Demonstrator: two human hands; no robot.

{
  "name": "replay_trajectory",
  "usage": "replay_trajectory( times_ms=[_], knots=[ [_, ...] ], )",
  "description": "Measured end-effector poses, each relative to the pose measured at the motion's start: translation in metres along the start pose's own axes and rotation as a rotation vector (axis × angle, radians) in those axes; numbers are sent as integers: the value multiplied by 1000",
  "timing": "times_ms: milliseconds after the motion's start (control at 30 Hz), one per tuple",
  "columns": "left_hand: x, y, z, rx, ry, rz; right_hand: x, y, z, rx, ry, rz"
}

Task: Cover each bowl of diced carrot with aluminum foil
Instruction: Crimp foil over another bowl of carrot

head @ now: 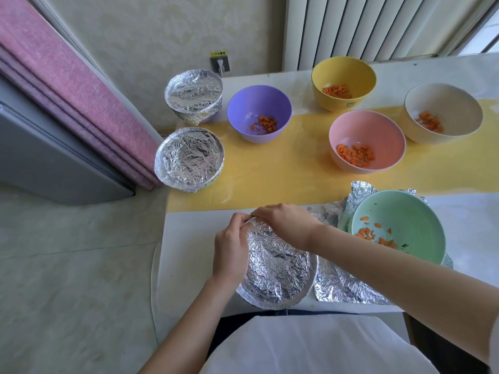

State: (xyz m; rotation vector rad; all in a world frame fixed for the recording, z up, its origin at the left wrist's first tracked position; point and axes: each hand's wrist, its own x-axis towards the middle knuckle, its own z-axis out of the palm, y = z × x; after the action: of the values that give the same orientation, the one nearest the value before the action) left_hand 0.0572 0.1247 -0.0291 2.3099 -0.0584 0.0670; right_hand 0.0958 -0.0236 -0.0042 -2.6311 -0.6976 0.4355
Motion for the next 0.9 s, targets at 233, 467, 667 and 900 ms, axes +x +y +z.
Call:
replay_trajectory(
  times_ms=[233,467,667,900],
  knots=[
    [-5,-10,-2,48,64,-129,3,12,10,229,5,157],
    [-10,-8,2,139,-74,-160,7,14,18,122,-56,161],
    [-5,-10,1,118,-106,-115,14,6,18,70,-124,73],
    [-2,-9,0,207,-111,-97,21,6,20,-85,-86,68]
  ],
)
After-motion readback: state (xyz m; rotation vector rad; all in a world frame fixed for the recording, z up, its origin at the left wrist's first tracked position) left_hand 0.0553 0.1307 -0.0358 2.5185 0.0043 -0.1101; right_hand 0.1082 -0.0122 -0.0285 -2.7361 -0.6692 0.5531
